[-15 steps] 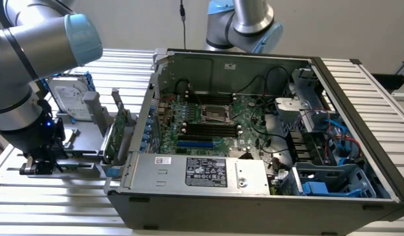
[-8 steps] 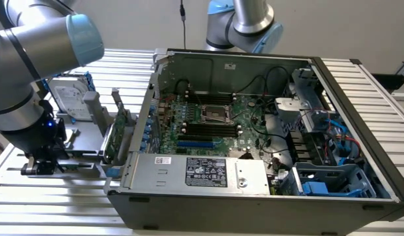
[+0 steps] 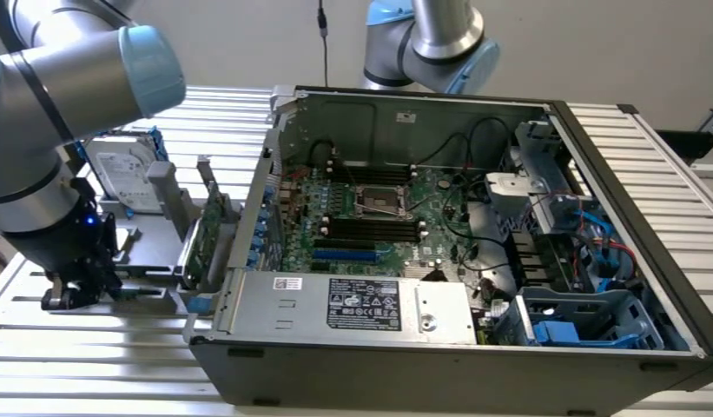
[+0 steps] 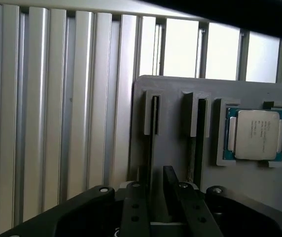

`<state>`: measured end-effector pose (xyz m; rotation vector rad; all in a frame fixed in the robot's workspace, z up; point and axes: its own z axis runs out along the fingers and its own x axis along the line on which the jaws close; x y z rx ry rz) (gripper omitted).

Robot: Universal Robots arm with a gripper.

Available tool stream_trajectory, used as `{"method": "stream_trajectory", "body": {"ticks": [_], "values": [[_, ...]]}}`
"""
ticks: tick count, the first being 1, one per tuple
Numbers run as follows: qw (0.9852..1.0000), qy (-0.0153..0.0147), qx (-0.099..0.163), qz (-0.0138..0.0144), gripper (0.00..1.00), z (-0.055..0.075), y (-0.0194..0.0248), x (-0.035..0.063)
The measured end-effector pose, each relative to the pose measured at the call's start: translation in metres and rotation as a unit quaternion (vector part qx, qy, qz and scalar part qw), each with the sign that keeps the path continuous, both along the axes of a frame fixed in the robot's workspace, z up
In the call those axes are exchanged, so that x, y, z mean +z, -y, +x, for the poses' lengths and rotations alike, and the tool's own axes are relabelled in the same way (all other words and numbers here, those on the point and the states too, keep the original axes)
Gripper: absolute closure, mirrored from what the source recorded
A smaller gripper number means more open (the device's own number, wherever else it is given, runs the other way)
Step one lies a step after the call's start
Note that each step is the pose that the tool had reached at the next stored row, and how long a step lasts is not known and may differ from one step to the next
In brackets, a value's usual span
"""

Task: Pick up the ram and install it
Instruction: 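Pick up the ram and move it above insertion slot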

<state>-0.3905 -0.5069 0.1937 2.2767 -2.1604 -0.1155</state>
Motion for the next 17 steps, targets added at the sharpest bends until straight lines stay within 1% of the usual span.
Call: {"method": "stream_trajectory", "body": {"ticks": [6,7,8,9,10,14,17], "values": [[1.0,-0.0005,-0.006,0.0,0.74,0.0013,0.0002,0.0],[1.0,-0.0006,-0.007,-0.0001,0.76,0.0014,0.0003,0.0],[1.0,-0.0007,-0.009,0.0001,0.82,0.0014,0.0002,-0.0001],[0.9999,-0.0008,-0.01,0.0,0.82,0.0014,0.0002,0.0],[0.9999,-0.001,-0.012,0.0,0.86,0.0014,0.0002,0.0],[0.9998,-0.0017,-0.018,0.0,0.86,0.0014,0.0003,0.0],[0.9996,-0.0027,-0.028,0.0,0.86,0.0015,0.0003,0.0]]}}
